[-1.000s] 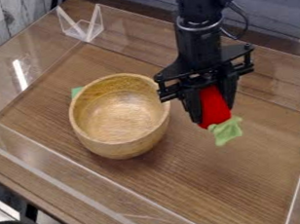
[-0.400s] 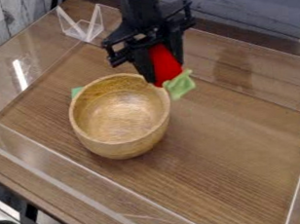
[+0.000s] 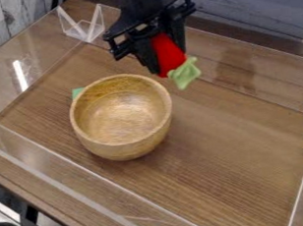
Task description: Move the red object to the left side of the table
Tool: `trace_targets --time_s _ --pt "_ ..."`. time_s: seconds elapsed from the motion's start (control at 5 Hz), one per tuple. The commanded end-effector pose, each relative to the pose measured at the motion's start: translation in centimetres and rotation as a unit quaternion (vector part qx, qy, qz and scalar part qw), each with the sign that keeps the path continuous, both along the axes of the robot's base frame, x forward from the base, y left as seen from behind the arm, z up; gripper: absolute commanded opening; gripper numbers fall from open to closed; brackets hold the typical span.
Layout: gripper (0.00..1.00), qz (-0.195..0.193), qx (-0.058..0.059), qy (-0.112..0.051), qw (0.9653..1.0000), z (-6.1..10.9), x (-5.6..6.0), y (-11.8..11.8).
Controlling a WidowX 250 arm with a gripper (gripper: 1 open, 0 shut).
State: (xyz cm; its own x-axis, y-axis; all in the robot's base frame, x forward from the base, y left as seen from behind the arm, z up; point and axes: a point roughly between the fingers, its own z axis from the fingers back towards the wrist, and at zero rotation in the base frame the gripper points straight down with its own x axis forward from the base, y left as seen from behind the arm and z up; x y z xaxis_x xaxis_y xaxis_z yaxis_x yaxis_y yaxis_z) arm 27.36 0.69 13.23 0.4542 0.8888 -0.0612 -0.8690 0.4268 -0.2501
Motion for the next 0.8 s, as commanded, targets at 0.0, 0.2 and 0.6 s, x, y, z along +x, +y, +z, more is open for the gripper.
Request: trace_targets --time_s 0.0,0.2,0.6 --pt "0.0 0.0 0.0 -0.026 0.9997 1.0 0.3 -0.7" --pt "0.0 -0.009 -0.002 -0.027 0.9996 -0.6 0.5 -0.6" --pt "0.0 -0.025 -0.009 -0.039 0.9989 -2.1 0.2 -1.3"
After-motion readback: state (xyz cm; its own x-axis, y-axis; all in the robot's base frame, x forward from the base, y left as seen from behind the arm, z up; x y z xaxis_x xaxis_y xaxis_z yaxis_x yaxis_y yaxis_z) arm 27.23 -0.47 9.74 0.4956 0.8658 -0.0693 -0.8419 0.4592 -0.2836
